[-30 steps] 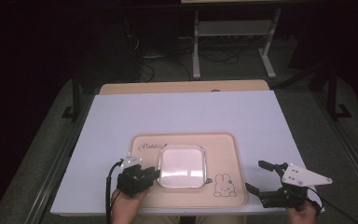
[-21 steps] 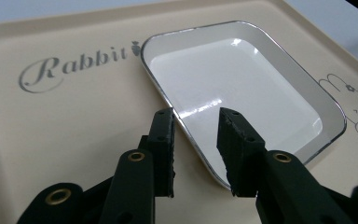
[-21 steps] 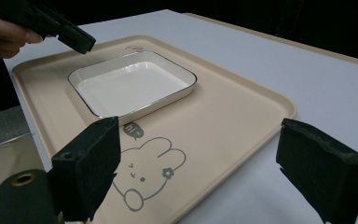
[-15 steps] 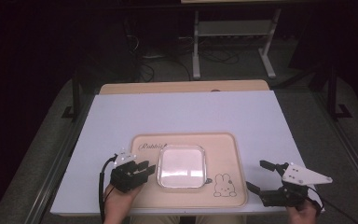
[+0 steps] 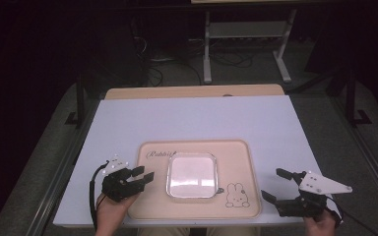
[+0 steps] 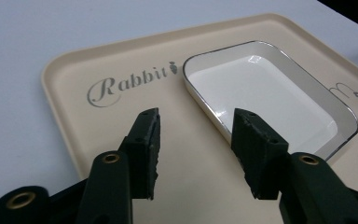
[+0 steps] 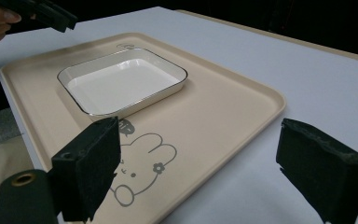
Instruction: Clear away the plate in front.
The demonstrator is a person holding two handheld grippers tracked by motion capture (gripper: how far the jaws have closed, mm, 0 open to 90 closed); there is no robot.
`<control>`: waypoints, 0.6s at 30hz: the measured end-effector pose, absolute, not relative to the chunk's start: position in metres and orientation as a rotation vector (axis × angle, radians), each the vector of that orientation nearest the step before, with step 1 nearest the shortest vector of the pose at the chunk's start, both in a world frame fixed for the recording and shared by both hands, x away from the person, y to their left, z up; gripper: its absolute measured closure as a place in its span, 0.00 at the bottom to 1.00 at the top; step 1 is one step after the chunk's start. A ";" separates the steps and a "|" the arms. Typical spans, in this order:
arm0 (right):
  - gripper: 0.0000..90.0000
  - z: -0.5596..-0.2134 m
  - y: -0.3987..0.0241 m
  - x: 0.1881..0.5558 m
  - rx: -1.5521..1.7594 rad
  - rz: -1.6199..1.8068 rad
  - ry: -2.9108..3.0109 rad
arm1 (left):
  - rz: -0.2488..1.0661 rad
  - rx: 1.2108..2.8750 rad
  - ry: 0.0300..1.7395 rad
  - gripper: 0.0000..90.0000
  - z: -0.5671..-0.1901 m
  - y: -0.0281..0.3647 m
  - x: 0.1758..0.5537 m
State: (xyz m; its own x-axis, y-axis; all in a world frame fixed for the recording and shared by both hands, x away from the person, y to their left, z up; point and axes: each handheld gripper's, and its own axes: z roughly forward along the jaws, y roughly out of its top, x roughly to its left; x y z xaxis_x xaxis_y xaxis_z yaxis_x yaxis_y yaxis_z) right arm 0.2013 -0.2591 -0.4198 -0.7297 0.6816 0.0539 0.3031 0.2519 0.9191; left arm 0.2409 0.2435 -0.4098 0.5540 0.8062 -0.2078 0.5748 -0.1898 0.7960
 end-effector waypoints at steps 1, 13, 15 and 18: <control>0.14 -0.420 -0.259 0.201 0.904 1.473 2.173 | 0.313 1.870 1.133 0.54 -0.409 0.246 0.241; 0.14 -0.420 -0.262 0.202 0.916 1.457 2.172 | 0.387 1.870 1.113 0.45 -0.407 0.266 0.234; 0.14 -0.420 -0.262 0.202 0.919 1.454 2.172 | 0.409 1.881 1.103 0.44 -0.408 0.270 0.232; 0.14 -0.421 -0.263 0.202 0.922 1.451 2.173 | 0.443 1.895 1.095 0.42 -0.409 0.275 0.231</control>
State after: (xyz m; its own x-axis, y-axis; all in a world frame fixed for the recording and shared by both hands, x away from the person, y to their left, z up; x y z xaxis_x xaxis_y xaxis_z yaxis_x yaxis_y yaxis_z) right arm 0.2019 -0.2631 -0.4207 -0.7182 0.6939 0.0522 0.3143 0.2565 0.9140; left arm 0.2308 0.2745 -0.4091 0.5484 0.8283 -0.1150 0.5152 -0.2264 0.8266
